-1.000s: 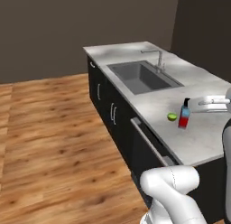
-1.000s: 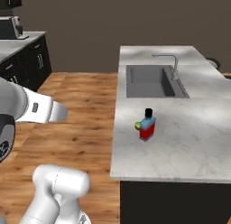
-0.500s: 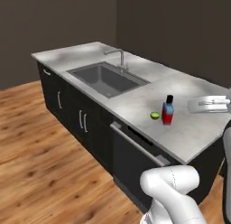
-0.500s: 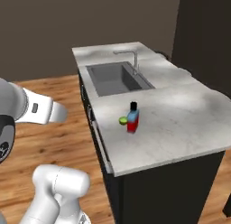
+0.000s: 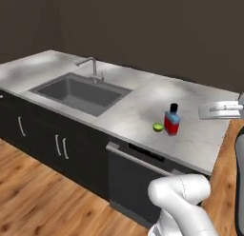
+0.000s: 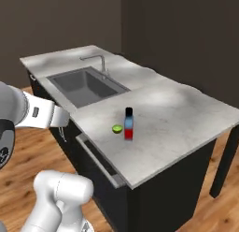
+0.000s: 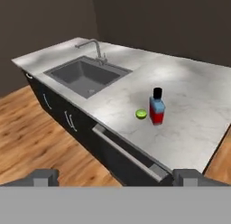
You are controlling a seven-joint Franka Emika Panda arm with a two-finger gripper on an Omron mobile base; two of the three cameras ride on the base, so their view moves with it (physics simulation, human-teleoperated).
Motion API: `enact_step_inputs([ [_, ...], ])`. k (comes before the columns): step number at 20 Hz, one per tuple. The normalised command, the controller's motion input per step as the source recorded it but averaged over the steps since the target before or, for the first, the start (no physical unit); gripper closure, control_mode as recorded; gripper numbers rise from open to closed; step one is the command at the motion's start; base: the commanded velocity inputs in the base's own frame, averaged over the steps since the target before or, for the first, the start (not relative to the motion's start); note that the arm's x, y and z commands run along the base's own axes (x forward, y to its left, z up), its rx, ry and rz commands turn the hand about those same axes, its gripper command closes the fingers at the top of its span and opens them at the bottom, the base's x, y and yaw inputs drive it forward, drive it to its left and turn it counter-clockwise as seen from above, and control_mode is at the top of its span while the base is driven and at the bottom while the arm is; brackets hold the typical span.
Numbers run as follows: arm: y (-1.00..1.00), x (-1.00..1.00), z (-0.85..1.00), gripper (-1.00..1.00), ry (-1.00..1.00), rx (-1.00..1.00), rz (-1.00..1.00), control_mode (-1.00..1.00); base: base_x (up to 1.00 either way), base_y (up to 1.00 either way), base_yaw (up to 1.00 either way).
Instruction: Place the liquor on the top shelf of the fridge to keep it out of children's reach, and place the kiwi and avocado on lower shelves for easy access.
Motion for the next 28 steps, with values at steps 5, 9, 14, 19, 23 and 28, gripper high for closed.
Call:
enact_step_inputs([
  [5, 0.0, 0.0, 0.0, -1.0, 0.0, 0.0, 0.0, 1.0, 0.32, 0.7, -0.54],
  [9, 0.0, 0.0, 0.0, -1.0, 0.0, 0.0, 0.0, 1.0, 0.28, 0.63, -0.54],
  [14, 0.0, 0.0, 0.0, -1.0, 0.0, 0.0, 0.0, 1.0, 0.17, 0.59, -0.53],
  [19, 0.0, 0.0, 0.0, -1.0, 0.0, 0.0, 0.0, 1.0, 0.04, 0.52, -0.51],
  [23, 0.0, 0.0, 0.0, -1.0, 0.0, 0.0, 0.0, 1.0, 0.02, 0.51, -0.48],
  [28, 0.0, 0.0, 0.0, -1.0, 0.0, 0.0, 0.0, 1.0, 0.01, 0.44, -0.41],
])
